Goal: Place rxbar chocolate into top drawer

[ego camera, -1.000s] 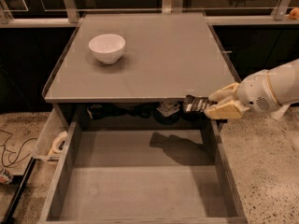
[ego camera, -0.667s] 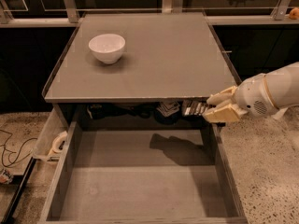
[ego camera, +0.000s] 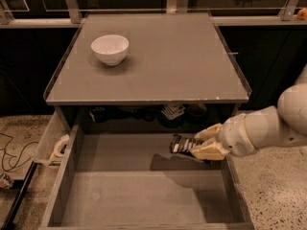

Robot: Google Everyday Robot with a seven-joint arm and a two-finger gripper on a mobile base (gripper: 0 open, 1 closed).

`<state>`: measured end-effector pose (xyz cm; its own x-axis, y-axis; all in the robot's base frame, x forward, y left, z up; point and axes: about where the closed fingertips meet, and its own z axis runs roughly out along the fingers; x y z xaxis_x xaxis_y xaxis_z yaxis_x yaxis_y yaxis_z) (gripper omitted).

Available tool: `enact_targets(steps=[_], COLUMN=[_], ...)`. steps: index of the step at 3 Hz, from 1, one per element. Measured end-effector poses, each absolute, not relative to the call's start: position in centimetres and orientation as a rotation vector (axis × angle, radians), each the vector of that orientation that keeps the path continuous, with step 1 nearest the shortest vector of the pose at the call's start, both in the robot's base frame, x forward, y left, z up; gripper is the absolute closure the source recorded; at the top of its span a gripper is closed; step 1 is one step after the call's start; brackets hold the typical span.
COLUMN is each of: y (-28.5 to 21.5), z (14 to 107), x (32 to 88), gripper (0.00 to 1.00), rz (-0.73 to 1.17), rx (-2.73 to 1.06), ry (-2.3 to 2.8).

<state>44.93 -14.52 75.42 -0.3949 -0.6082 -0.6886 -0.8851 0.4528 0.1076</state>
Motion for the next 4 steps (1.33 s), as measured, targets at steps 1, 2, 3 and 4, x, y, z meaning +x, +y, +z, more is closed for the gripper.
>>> enact_targets(steps=[1,2,3,4], y=[-12.2,-10.1,-10.1,-8.7], z=[71.3,67.8,67.8,65.6], x=[44.5,45.7,45.7,46.5], gripper=[1.0,1.0,1.0,1.0], rz=[0.646,0.679,0.679,0.742], rx=[-1.286,-1.305,-1.304,-1.266], ry=[2.121,2.072,2.072,2.053])
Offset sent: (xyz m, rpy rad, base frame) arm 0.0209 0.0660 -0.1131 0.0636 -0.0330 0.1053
